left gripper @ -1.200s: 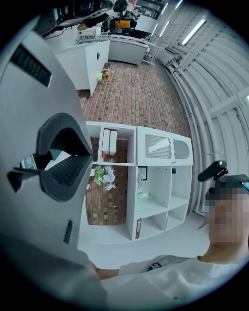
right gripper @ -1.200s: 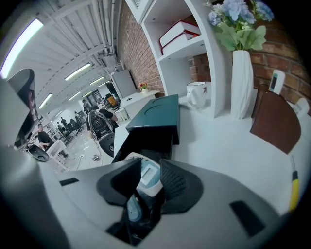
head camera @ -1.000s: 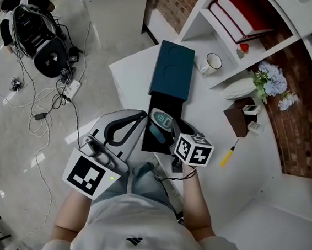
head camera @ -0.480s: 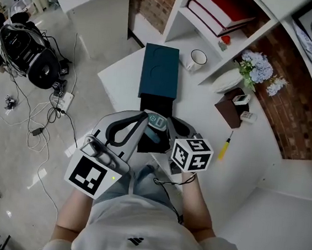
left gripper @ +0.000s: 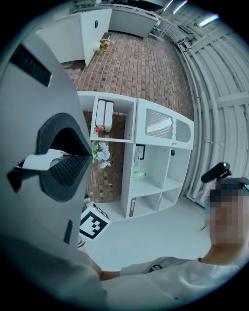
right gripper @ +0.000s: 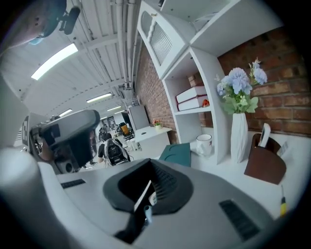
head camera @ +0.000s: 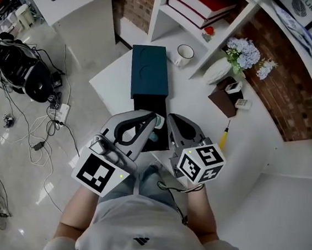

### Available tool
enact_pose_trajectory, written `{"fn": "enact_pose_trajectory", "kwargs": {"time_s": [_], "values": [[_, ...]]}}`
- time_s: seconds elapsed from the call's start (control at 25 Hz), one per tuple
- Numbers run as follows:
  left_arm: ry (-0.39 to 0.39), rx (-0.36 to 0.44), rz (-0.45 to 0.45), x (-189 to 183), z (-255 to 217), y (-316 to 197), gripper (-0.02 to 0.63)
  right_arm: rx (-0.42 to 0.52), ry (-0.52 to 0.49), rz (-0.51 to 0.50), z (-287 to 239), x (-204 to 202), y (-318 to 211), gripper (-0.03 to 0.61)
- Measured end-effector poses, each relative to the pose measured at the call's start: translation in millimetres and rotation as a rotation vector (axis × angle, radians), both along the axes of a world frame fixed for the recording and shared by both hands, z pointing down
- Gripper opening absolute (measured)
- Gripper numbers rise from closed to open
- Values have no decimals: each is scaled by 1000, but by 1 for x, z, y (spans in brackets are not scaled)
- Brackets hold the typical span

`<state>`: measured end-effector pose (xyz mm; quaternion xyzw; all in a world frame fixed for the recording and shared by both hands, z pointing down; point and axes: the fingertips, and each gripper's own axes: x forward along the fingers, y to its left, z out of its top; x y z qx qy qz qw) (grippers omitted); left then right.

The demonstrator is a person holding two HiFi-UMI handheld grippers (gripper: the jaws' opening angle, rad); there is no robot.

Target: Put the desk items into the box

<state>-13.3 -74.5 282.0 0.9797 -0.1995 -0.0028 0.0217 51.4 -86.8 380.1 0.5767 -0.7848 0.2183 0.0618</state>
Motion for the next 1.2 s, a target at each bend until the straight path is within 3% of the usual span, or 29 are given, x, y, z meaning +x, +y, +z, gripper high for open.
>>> {"fn": "enact_pose_trajectory", "kwargs": {"time_s": [0.4, 1.2], "values": [[4, -4, 87, 21, -2, 11, 12, 148, -5, 19, -57, -2, 22, 8], [-20, 23, 103, 30, 0, 22, 12, 234, -19, -7, -83, -9, 40, 8]]}}
